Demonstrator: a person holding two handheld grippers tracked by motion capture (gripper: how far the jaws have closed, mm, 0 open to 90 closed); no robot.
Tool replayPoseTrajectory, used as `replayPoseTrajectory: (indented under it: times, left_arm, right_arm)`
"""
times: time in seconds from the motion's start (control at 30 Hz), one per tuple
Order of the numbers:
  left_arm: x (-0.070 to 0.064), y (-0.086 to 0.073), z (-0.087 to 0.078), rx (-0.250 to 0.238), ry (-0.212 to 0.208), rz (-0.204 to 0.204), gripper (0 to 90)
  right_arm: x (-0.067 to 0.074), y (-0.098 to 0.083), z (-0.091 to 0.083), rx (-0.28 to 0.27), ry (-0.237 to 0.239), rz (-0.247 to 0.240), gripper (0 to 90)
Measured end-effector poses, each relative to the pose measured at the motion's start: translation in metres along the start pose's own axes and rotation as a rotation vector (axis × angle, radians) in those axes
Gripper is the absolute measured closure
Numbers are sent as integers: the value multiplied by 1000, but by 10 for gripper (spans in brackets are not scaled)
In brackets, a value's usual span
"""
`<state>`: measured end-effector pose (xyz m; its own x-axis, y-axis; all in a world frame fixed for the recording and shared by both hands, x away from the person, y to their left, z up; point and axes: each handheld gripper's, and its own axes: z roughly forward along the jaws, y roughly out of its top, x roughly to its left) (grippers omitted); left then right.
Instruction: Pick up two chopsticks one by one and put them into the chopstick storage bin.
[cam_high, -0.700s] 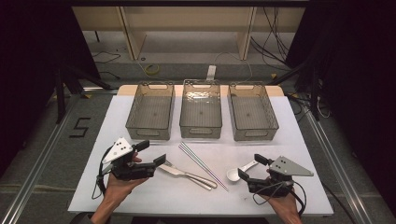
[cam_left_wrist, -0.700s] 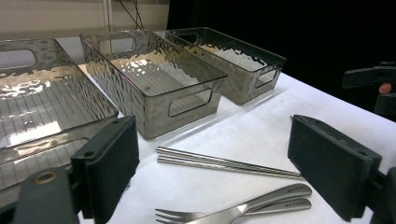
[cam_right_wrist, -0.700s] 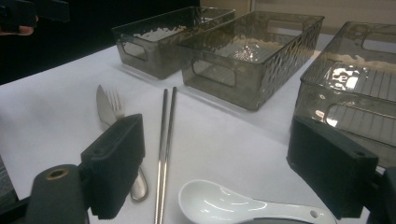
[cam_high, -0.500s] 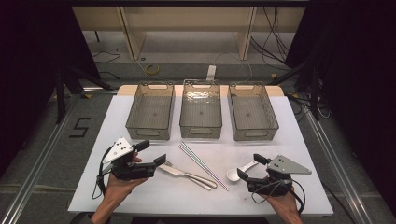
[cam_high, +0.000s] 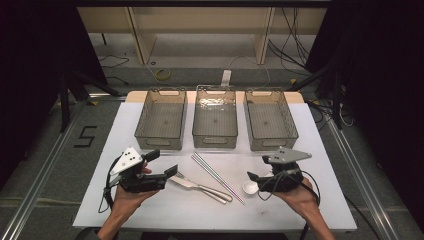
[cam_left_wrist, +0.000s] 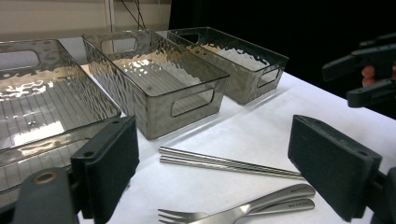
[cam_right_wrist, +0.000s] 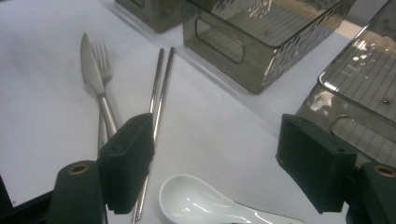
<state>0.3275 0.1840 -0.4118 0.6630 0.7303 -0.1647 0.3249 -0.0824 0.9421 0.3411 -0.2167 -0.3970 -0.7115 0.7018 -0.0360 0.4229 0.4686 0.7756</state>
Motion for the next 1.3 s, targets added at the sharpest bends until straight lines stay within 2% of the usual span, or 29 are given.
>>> replayPoseTrajectory:
  times: [0.1, 0.23, 0.43, 0.67, 0.83, 0.87, 0.9, 1.07, 1.17, 1.3]
  left_arm:
    - [0, 0, 0, 2, 2, 1, 157]
    - [1, 0, -1, -5, 3, -3, 156]
    - [0, 1, -2, -4, 3, 7, 156]
    - [1, 1, -2, -6, 4, 7, 156]
    - [1, 1, -2, -3, 7, 7, 156]
    - [1, 1, -2, -4, 7, 8, 156]
    - [1, 1, -2, -4, 7, 7, 156]
    - [1, 1, -2, -3, 8, 14, 156]
    - [1, 1, -3, -5, 8, 12, 156]
    - [1, 1, -2, -3, 8, 13, 156]
  right_arm:
    - [-3, 18, 7, 88, 6, -18, 296]
    - [-4, 39, 22, 164, 15, -40, 340]
    - [1, 57, 56, 290, 60, -58, 375]
    - [8, 60, 94, 427, 127, -83, 449]
    - [17, 59, 113, 508, 133, -106, 495]
    - [17, 59, 113, 508, 133, -106, 495]
    - [20, 58, 119, 535, 139, -112, 500]
    - [25, 55, 130, 569, 137, -125, 548]
    - [26, 55, 134, 583, 150, -113, 577]
    - [29, 51, 140, 610, 170, -128, 608]
